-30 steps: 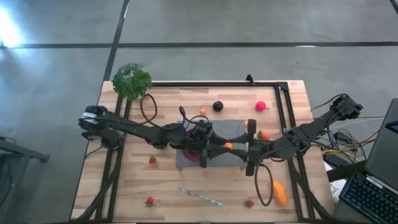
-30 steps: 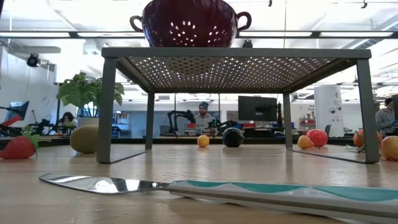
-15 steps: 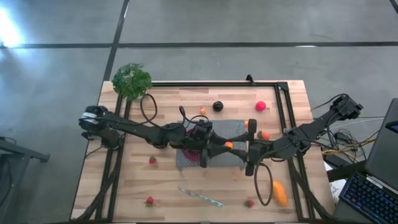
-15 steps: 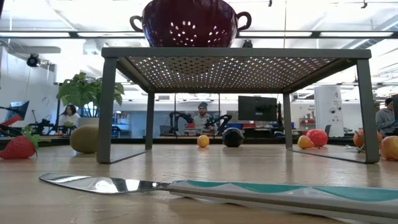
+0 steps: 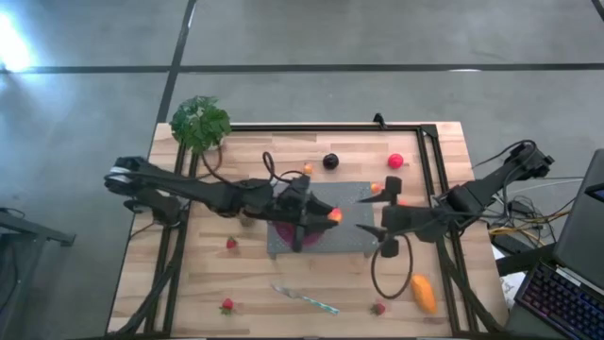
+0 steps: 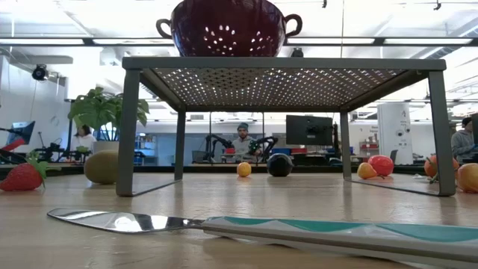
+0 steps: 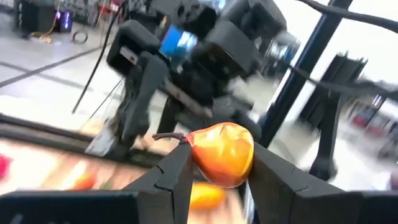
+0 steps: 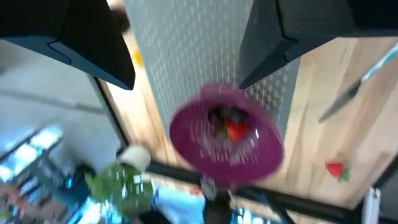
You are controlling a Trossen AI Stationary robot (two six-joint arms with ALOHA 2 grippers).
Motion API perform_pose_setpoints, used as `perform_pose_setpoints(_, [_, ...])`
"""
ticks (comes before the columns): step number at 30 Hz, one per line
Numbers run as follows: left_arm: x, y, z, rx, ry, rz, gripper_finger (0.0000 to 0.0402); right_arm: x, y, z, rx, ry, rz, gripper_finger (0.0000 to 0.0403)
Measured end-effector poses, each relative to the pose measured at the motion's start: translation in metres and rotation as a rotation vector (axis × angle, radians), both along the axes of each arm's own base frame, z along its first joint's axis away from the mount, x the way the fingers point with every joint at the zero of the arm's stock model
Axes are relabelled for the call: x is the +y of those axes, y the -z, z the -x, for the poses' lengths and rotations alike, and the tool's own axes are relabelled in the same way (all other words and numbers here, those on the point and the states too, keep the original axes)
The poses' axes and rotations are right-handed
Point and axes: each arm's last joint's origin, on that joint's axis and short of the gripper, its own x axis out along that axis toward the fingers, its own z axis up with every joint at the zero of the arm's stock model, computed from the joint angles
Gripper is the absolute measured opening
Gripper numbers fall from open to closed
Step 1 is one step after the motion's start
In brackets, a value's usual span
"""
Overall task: Pick & Place Fruit
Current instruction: Put the pear into the purple strainer bowl
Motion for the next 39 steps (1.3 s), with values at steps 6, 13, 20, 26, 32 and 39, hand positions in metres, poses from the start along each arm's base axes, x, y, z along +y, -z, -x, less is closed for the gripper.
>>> perform_pose_setpoints(6, [0.008, -0.006, 0.037, 0.218, -0.01, -0.112, 0.0136, -0.012, 0.003, 0.018, 0.06, 0.111, -0.07, 0.029])
perform_pose_setpoints(13, [0.014, 0.007, 0.053, 0.423, -0.1, -0.178, 0.0136, -0.02, 0.003, 0.029, 0.059, 0.199, -0.094, 0.0267])
perform_pose_setpoints(20, [0.009, 0.03, 0.042, 0.551, -0.074, -0.209, 0.0136, -0.021, 0.002, 0.03, 0.056, 0.202, -0.095, 0.0238])
perform_pose_setpoints(26, [0.008, 0.043, 0.036, 0.619, -0.069, -0.228, 0.0136, -0.021, 0.003, 0.031, 0.065, 0.204, -0.088, 0.0225])
perform_pose_setpoints(32, [0.007, 0.052, 0.03, 0.642, -0.049, -0.296, 0.0136, -0.022, 0.003, 0.031, 0.059, 0.214, -0.079, 0.0231])
perform_pose_setpoints(39, [0.005, 0.043, 0.018, 0.743, -0.046, -0.377, 0.0136, -0.022, 0.003, 0.03, 0.059, 0.218, -0.079, 0.0248])
